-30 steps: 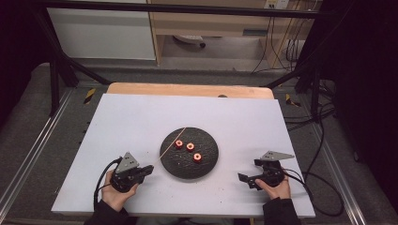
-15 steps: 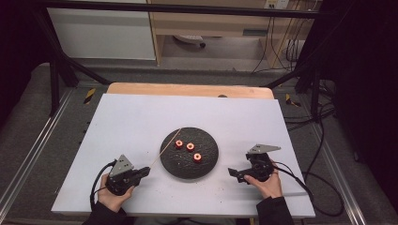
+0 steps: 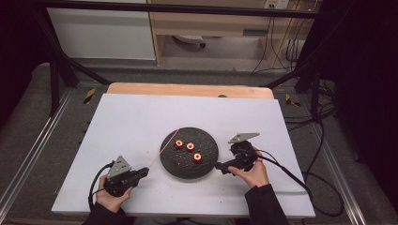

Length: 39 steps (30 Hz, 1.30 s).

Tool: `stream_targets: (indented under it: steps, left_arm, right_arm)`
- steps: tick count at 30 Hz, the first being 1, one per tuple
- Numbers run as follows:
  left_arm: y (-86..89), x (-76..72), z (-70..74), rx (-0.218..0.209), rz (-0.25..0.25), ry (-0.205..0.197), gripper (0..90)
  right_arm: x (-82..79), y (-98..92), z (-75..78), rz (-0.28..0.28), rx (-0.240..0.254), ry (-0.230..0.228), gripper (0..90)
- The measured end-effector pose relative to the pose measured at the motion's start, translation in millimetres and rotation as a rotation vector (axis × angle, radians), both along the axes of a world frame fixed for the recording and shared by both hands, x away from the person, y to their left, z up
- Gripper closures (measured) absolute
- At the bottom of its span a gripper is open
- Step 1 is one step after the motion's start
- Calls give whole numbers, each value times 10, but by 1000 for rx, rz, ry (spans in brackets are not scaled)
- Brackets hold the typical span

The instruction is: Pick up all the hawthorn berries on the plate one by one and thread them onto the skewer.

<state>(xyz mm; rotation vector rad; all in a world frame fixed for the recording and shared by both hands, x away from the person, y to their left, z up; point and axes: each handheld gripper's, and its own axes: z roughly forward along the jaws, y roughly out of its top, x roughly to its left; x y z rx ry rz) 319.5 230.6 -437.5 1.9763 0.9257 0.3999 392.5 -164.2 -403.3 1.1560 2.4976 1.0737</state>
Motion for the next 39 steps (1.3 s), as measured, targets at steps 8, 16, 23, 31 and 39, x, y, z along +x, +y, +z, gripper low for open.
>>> stream_targets:
  steps: [8,16,23,31,39]
  left_arm:
    - [0,3,-12,0,3,1,881]
    - [7,7,-20,0,3,1,881]
    - [4,6,-25,1,1,3,881]
    - [7,7,-28,-1,1,5,881]
    - [6,11,-33,2,-1,7,881]
  right_arm:
    - [137,285,129,45,-65,25,47]
    - [302,581,166,91,-140,76,131]
    - [411,797,153,127,-211,128,196]
    - [507,952,101,152,-251,191,276]
    - [574,1029,41,180,-272,244,398]
